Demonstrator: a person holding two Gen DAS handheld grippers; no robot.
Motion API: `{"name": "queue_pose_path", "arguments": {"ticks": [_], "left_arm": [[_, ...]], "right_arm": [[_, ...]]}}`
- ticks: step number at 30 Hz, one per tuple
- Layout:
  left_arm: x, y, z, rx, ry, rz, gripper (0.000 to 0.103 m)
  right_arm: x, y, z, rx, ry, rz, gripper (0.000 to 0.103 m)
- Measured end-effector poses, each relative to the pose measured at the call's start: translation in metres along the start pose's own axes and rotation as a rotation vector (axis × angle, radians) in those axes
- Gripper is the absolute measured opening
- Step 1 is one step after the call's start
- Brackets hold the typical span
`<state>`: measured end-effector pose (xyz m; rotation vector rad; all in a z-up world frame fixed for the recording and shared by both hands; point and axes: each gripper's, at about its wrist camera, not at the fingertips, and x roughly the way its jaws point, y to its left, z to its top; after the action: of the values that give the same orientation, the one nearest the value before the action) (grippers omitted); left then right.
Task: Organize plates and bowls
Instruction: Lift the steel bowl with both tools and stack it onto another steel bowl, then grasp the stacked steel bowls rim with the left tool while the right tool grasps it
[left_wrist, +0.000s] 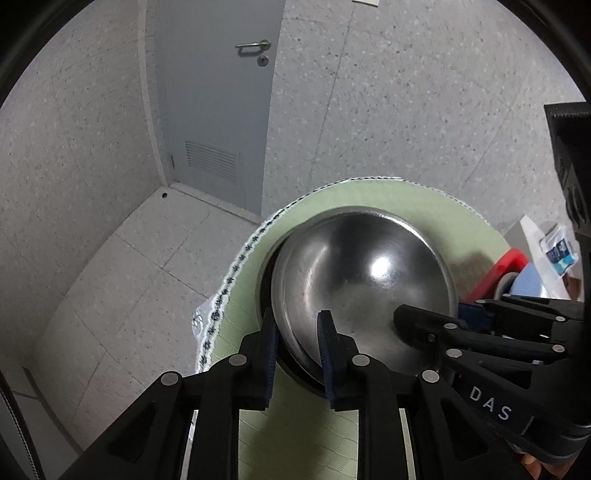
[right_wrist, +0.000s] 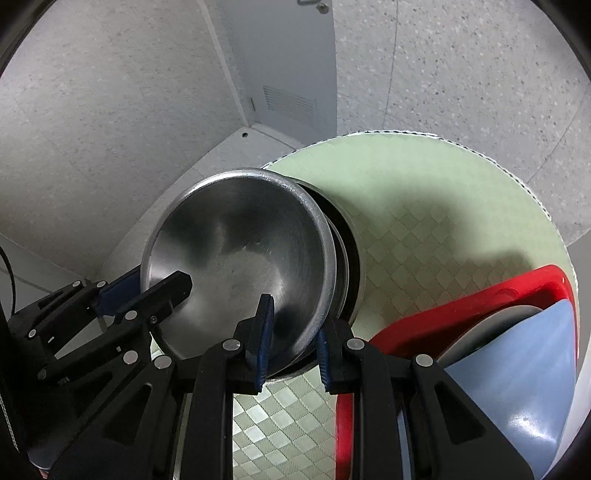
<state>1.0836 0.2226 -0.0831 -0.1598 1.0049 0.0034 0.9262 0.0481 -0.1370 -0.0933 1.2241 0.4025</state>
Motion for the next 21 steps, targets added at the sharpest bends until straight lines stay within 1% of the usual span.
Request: {"name": "queue_pose_path", "arguments": {"ticks": [4,7,8,9,10,11,12,13,14,15,16,18,19,21], "left_arm": [[0.005,-0.001,0.003,0.011,0.006,-0.011,0.025],[0.004,0.001,0.003,0.002,0.012,-0.021,0.027],[0.004,0.002,0.004,-0.005,0.009,-0.024,0.031],[0.003,0.003,0.005,-0.008,0.001,-0.011,0.04],[0.002,0.005,0.005,-0.011,-0.007,0.007,0.045],[0.002,0.008,0.006,-0.016,-0.013,0.013,0.053],[0.002,0.01,0.007,-0.023,-0.016,0.008,0.056],[0.002,0.011,0.008,-0.03,-0.019,0.002,0.056],[0.001,0.013,0.009,-0.041,-0.025,-0.002,0.06],[0.0,0.015,0.009,-0.048,-0.028,0.002,0.064],[-0.002,0.017,0.009,-0.057,-0.036,0.004,0.066],[-0.007,0.02,0.008,-0.078,-0.053,0.003,0.073],[-0.01,0.022,0.006,-0.086,-0.059,0.007,0.074],[-0.016,0.025,0.002,-0.112,-0.08,0.015,0.083]], "right_arm": [[0.002,-0.002,0.003,0.018,0.009,0.009,0.023],[-0.002,-0.001,0.005,0.027,0.005,0.007,0.027],[-0.003,-0.002,0.006,0.028,0.002,0.006,0.029],[-0.005,-0.003,0.006,0.029,-0.001,0.008,0.029],[-0.006,-0.004,0.007,0.032,-0.004,0.015,0.029],[-0.008,-0.005,0.008,0.036,-0.006,0.018,0.03],[-0.01,-0.006,0.008,0.036,-0.01,0.007,0.031],[-0.013,-0.007,0.009,0.034,-0.014,-0.003,0.037],[-0.014,-0.008,0.009,0.033,-0.02,0.002,0.044],[-0.018,-0.01,0.01,0.034,-0.031,0.008,0.047],[-0.02,-0.011,0.012,0.035,-0.04,0.004,0.05],[-0.025,-0.018,0.015,0.038,-0.057,-0.002,0.052],[-0.027,-0.022,0.017,0.043,-0.063,-0.003,0.054],[-0.028,-0.031,0.022,0.06,-0.066,-0.011,0.057]]}}
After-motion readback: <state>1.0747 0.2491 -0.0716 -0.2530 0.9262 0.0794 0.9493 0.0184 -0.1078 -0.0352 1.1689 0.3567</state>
